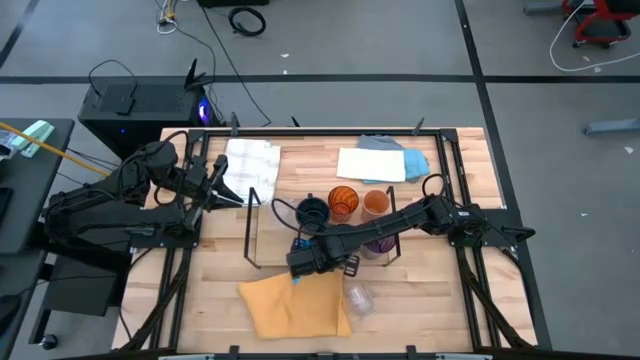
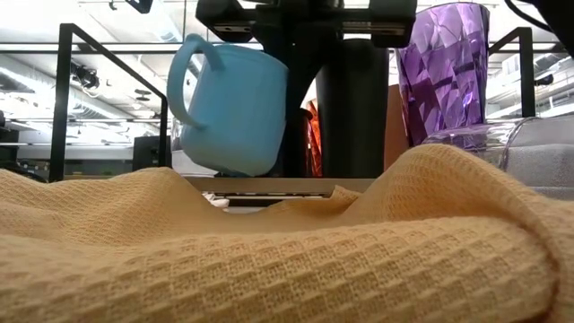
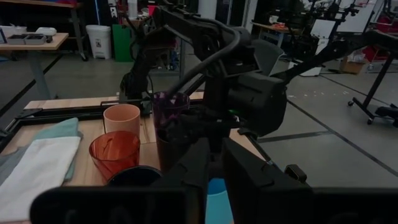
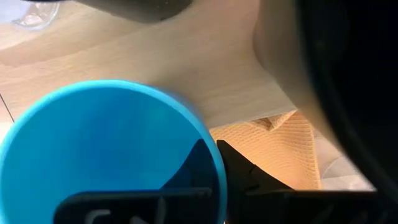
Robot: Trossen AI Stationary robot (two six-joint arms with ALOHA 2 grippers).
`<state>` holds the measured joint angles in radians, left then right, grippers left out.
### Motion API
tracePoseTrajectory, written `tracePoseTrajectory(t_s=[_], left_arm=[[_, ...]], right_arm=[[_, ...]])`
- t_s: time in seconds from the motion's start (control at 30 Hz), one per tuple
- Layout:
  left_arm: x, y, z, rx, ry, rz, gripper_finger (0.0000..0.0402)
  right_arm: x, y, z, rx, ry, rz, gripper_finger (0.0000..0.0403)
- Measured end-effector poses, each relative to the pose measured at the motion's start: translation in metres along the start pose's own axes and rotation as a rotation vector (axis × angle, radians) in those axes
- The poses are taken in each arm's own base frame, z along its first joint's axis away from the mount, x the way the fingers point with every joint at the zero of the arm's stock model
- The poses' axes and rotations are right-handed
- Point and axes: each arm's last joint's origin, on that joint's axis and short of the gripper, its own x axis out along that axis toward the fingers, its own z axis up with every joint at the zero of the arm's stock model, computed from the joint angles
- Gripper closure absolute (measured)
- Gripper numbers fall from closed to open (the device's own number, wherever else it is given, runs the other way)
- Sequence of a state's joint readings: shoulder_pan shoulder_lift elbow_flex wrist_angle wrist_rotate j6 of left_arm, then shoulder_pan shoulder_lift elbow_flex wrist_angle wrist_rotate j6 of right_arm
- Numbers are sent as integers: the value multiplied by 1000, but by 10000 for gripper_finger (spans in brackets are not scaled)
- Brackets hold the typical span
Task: Stack small to large cups/mugs on shelf
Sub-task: Put the blue cup on the shelf aligned with the dark blue cup
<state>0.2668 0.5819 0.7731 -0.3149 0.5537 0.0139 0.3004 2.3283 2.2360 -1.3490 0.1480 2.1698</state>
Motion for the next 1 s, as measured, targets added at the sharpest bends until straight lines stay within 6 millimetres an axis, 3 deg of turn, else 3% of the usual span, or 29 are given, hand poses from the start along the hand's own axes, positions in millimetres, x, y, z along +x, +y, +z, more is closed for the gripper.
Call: tracePoseTrajectory(t_s=[1.0], left_arm=[[0,0,0,0,0,0,355]], right_arm=[[2,5,1,12,-19,51,396]])
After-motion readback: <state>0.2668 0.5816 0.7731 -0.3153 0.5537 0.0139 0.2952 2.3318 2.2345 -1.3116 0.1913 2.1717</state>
